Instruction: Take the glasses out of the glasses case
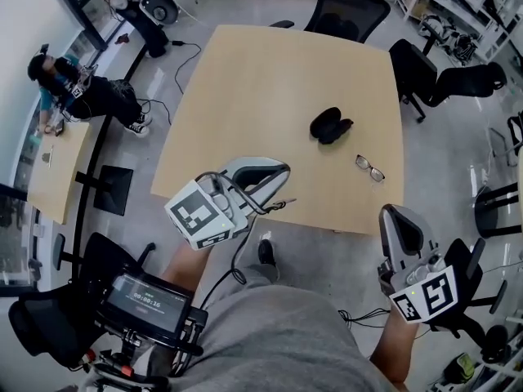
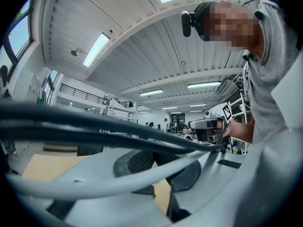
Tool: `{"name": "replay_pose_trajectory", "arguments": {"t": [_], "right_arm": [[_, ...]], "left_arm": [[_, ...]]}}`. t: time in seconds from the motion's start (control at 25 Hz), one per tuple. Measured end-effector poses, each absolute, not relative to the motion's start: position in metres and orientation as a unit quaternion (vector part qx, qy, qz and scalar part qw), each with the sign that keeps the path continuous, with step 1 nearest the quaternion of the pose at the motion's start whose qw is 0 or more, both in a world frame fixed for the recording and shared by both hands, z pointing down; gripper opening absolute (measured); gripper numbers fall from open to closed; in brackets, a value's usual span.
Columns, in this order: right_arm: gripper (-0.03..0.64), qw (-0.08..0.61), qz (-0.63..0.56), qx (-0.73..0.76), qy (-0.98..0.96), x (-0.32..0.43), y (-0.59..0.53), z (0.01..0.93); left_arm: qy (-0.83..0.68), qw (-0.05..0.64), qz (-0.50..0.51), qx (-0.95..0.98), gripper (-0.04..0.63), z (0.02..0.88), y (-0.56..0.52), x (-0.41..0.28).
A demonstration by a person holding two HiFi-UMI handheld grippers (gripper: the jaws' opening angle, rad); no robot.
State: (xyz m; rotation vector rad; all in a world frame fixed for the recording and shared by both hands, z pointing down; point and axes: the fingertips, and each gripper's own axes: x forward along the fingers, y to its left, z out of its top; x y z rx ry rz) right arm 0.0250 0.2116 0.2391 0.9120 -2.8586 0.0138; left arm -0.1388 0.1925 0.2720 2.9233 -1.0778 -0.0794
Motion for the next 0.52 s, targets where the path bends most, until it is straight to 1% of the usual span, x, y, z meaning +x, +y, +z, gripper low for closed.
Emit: {"name": "replay_pose_trajectory", "arguments": {"t": [0.16,0.52], "right_arm": [[0.008,0.073,0.007,0.305,-0.950,0.069,0.250,0.244],[0.008,0.076,0.007,0.322,-0.944,0.161,0.350,0.249]], "left_arm": [[-0.338,0.023,-0.029,0.940,0.006,0.274,0.222,-0.090],[-0.309,0.018,-0.020,0.951,0.006,0.275,0.312,0.016]]}}
